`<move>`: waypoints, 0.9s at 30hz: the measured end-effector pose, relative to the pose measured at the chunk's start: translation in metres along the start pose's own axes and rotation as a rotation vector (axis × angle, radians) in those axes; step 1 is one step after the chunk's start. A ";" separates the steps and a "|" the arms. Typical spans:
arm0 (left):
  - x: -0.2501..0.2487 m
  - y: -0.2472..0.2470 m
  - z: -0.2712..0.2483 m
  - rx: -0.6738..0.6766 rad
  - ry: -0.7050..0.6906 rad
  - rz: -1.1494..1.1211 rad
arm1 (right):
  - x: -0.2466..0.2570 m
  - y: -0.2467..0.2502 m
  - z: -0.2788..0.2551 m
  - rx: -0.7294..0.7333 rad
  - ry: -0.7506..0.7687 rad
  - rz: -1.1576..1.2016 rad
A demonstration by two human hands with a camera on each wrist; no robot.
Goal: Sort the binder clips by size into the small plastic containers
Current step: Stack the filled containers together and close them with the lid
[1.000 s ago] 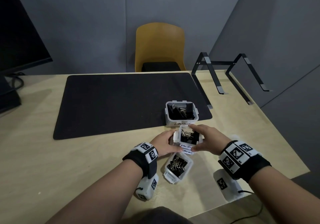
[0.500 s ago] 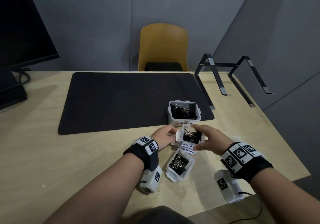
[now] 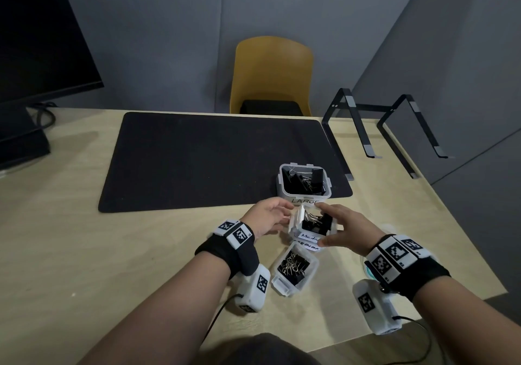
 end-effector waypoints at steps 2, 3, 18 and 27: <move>0.000 0.001 0.000 -0.025 0.009 -0.053 | 0.000 0.000 0.000 0.001 0.000 -0.005; -0.001 0.001 -0.001 -0.032 0.011 -0.075 | 0.000 0.000 0.000 0.002 -0.001 -0.001; -0.022 -0.017 -0.002 0.002 -0.069 0.244 | 0.003 0.003 -0.003 0.010 0.009 -0.014; -0.044 -0.040 0.007 0.203 -0.317 0.727 | 0.000 -0.003 -0.007 -0.018 0.032 0.079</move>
Point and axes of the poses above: each hand's wrist, its own z-axis towards the middle knuckle, its own y-axis out of the back of the hand, x = y × z, the point moved 5 cm from there along z, towards the middle knuckle, and after that the axes turned 11 degrees about -y, right-handed, at the moved point
